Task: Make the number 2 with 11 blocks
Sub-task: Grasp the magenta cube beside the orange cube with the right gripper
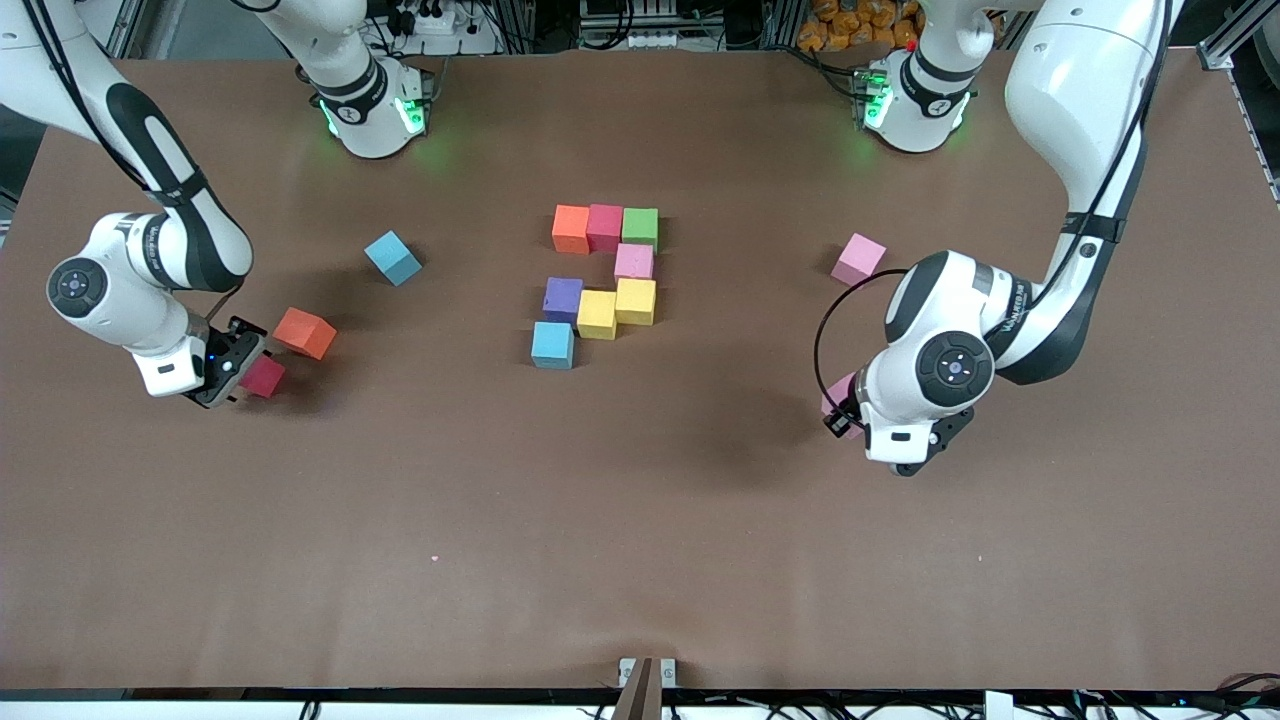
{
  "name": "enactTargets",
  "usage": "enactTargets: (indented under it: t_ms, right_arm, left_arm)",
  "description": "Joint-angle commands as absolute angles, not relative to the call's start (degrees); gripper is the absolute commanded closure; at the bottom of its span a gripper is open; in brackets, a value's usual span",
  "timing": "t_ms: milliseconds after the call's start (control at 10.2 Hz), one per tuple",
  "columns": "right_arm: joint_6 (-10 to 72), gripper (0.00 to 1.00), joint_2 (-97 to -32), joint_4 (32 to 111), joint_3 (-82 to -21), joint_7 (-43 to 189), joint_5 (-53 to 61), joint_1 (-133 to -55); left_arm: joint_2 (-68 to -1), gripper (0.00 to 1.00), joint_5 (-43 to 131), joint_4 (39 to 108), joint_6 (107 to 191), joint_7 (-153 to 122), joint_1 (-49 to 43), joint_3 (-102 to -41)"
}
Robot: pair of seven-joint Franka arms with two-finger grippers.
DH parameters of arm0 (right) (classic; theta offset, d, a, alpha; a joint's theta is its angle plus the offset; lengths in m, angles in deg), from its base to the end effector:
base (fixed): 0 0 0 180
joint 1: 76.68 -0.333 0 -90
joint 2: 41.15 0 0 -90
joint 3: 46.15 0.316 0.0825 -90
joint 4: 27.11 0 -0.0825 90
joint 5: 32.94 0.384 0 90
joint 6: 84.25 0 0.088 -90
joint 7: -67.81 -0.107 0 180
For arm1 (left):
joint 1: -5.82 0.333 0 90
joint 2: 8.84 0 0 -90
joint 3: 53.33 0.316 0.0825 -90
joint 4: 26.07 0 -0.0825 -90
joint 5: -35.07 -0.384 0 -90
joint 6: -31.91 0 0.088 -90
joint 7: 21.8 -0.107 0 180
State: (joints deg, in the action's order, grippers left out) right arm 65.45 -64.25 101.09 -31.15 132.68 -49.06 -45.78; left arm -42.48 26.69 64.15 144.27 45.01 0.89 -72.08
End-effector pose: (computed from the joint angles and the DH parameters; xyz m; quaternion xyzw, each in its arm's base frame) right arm 0.5248 -0.1396 0.1923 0.8578 0.5136 -0.0138 0.0136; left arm 0.6325 -0.2354 0.2987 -0.9320 -0.3517 0.0776 0.0408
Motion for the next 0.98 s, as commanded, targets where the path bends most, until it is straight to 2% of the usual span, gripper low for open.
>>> enactTargets:
  t_ms: [0, 195, 586, 879]
  right_arm:
    - [65.87, 0.4, -64.88, 100.59, -30.33, 134.17, -49.29, -45.56]
    - [64.74, 0.55, -62.97, 100.42, -29.46, 133.39, -49.02, -45.65]
    - [53.68, 0.55, -54.36, 98.31, -22.18, 124.3, -48.67, -46.7]
    - [50.31, 0.55, -53.46, 96.03, -21.63, 108.56, -47.89, -55.56]
  left_arm:
    - [-42.68, 0.82, 26.46, 63.58, 143.53, 46.23, 0.63, -72.13]
    - [-42.5, 0.82, 26.46, 63.58, 143.53, 46.31, 0.63, -72.13]
    - [-43.03, 0.82, 26.46, 63.58, 143.62, 47.02, 0.63, -72.13]
    - [-43.47, 0.82, 26.28, 63.58, 143.88, 47.02, 0.63, -72.13]
